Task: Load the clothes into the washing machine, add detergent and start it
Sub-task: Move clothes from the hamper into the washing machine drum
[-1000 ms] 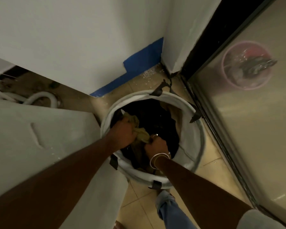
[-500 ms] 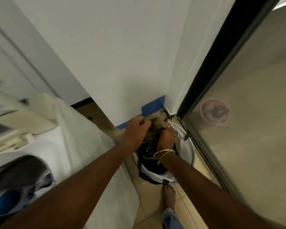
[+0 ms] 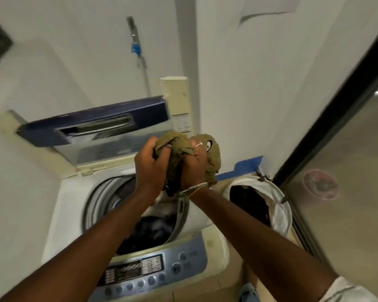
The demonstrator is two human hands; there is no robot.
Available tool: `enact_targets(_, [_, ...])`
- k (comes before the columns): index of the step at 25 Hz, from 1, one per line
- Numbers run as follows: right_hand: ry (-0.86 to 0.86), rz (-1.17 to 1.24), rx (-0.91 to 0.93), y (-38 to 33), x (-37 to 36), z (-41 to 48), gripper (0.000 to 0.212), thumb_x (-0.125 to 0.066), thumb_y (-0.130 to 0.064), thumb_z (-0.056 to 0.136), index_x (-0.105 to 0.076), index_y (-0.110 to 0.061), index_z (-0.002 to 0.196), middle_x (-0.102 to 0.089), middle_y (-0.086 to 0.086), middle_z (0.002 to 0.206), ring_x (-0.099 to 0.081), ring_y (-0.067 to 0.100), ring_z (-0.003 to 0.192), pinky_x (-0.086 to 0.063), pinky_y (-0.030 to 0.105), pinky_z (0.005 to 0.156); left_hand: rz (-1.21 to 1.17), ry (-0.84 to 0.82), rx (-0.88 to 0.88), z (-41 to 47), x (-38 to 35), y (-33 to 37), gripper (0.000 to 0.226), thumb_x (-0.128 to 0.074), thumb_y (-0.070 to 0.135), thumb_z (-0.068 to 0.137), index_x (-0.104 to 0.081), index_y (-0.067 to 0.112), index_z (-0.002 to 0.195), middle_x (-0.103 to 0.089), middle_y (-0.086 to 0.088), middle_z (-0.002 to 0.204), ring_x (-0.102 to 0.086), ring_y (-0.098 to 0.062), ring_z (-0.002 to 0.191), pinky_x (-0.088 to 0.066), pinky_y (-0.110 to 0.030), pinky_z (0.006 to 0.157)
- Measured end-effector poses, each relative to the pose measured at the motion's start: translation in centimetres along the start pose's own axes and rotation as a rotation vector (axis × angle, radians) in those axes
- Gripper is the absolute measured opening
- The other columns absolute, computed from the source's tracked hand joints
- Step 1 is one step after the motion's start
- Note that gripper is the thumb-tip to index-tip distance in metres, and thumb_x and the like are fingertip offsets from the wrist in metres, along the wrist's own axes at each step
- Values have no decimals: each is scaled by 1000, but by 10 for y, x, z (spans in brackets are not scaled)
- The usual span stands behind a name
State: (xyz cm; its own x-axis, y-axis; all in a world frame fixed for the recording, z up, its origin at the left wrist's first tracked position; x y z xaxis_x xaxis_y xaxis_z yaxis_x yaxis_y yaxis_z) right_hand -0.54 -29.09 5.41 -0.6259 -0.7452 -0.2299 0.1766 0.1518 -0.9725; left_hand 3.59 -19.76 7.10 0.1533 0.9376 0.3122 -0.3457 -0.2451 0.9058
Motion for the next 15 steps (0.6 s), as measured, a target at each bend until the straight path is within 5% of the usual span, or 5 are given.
enact_targets(2, [-92,8,103,0,-48,-23,15,-51,-1,87,-65,-1,83,-65,6,74,-63,15,70,-54,28,65,35,97,31,-6,57,-13,20,-54,26,89,-57,7,83,-59,-12,75,-55,-28,70,-48,-35,64])
enact_targets(5, [-164,-148,96,29,-95,-47,19,-49,-8,88,-67,-4,85,-67,8,78,-64,23,74,-55,39,69,91,103,162,-20,114,-45,19,-54,31,94,-59,14,88,-63,-3,80,-59,-17,75,-50,-31,68])
enact_targets(8, [-245,-440,-37,81,-106,-56,22,-49,-26,79,-65,-16,90,-66,-3,84,-61,8,78,-50,32,72,318,-182,304,-33,143,-107,18,-56,37,96,-58,22,105,-64,5,100,-61,-8,92,-51,-26,80])
enact_targets(12, [-415,-776,-172,118,-93,-60,82,-57,-50,63,-50,-16,137,-62,6,127,-58,21,117,-50,43,102,549,-472,313,-49,158,-150,34,-68,25,85,-57,25,117,-62,3,113,-61,-12,103,-53,-33,90])
enact_targets(15, [-410,-743,-135,111,-81,-52,47,-66,-23,81,-56,-12,126,-64,-1,111,-60,15,103,-48,28,93,550,-354,255,-46,138,-140,26,-64,21,91,-62,21,117,-65,4,107,-60,-11,97,-48,-28,87])
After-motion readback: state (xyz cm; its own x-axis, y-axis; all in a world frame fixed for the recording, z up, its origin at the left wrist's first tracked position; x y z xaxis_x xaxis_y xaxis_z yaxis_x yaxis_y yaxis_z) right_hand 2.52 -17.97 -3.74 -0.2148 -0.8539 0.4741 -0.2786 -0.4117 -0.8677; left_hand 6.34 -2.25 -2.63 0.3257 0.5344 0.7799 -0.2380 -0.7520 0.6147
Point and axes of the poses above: each hand's wrist, its own z-axis towards the middle knuckle, its own x-axis out of the back of the hand, y = z × x, the point moved 1 cm from there along z, towards the middle knuckle
